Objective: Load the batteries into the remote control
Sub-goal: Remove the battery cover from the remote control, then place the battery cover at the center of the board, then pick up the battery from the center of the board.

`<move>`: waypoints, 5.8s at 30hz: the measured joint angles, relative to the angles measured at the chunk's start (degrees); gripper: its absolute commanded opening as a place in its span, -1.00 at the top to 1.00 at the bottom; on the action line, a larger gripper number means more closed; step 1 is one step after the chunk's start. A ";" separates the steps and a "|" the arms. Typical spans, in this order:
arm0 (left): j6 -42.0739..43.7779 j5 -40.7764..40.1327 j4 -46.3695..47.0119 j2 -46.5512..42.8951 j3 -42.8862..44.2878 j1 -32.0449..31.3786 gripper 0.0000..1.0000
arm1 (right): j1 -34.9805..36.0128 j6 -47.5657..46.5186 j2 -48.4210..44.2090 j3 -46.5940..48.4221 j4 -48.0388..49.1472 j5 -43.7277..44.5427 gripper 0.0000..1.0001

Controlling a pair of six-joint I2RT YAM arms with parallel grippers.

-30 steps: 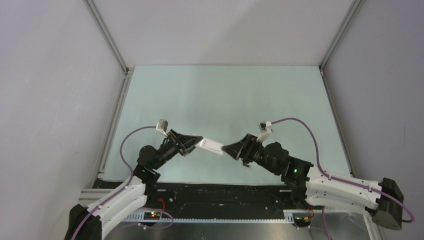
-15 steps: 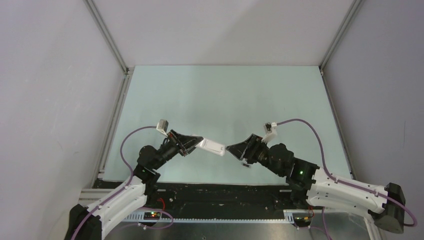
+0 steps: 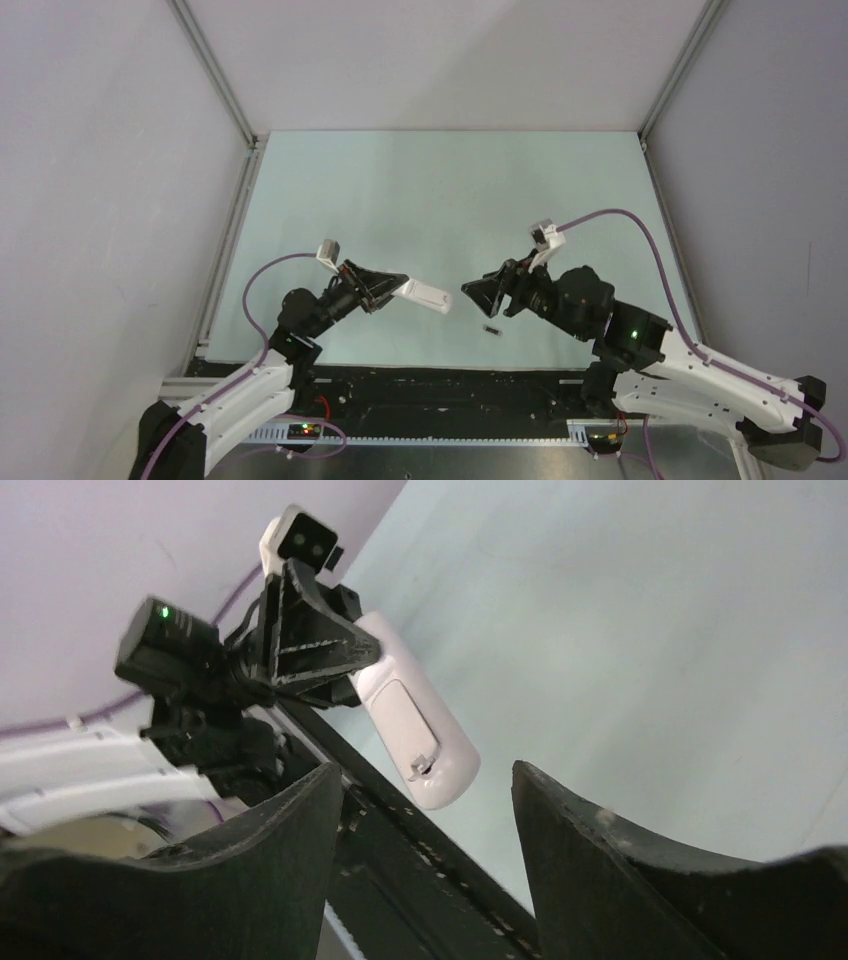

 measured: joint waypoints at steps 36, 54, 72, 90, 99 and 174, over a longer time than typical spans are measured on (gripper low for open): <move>0.00 1.70 -4.44 -1.53 0.00 0.00 1.00 | 6.40 -36.22 31.74 27.45 -20.74 -10.78 -0.36; -0.02 2.12 -5.40 -2.19 0.00 0.00 1.00 | 6.34 -36.24 34.16 27.50 -21.33 -9.55 -0.05; 0.04 2.51 -6.69 -2.82 -0.02 0.00 1.00 | 6.03 -36.57 34.93 27.82 -21.46 -9.42 0.37; -0.37 2.49 -6.21 -1.86 -0.04 0.00 1.00 | 5.75 -36.65 33.77 27.85 -21.49 -10.93 0.45; -0.26 1.46 -6.43 2.03 -0.79 0.00 1.00 | 5.75 -36.59 31.76 27.82 -21.97 -11.76 0.47; 9.27 -1.99 -33.27 -14.73 -1.01 0.00 1.00 | -13.27 -14.51 29.20 -1.36 -16.74 -10.73 -0.06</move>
